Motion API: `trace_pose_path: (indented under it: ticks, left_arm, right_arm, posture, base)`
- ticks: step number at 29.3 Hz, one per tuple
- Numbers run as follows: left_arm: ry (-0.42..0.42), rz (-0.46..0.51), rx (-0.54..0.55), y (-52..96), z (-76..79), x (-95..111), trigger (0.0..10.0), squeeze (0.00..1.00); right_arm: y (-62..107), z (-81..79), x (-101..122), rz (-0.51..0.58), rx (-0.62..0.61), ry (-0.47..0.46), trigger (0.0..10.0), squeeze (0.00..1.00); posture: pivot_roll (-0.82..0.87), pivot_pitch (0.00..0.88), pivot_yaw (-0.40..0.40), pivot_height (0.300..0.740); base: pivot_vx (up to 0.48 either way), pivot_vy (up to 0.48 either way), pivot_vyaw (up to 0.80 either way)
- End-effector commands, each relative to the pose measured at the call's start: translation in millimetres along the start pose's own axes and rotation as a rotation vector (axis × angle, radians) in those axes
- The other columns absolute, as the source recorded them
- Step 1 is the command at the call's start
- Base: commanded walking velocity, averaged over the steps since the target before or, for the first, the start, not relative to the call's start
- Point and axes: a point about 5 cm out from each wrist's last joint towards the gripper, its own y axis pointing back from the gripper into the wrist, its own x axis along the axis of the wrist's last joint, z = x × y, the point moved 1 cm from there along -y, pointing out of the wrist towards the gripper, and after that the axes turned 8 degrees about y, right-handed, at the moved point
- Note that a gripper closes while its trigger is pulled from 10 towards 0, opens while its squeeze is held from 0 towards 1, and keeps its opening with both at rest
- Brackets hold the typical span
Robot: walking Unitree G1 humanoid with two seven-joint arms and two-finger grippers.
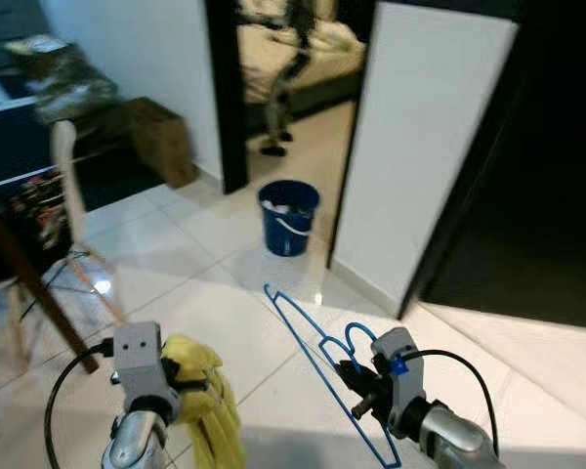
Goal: Hang hanger
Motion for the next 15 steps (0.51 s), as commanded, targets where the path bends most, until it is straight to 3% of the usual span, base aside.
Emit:
trace_pose_path:
  ticks: [1, 15]
  left_arm:
    - [0.007, 0.001, 0.003, 0.7, -0.8, -0.8, 10.0, 0.0]
    - [-0.003, -0.013, -0.005, 0.9, -2.0, -1.4, 10.0, 0.0]
  right_arm:
    - [0.9, -2.1, -2.8, -0.007, 0.007, 0.0, 10.0, 0.0]
    - [0.7, -4.4, -1.7, 0.005, 0.013, -0.01, 10.0, 0.0]
  posture:
    - [-0.02, 0.0, -0.038, 0.736]
    - [-0.02, 0.0, -0.029, 0.736]
  base:
    - [0.0, 0.0, 0.77]
    - [0.0, 0.0, 0.77]
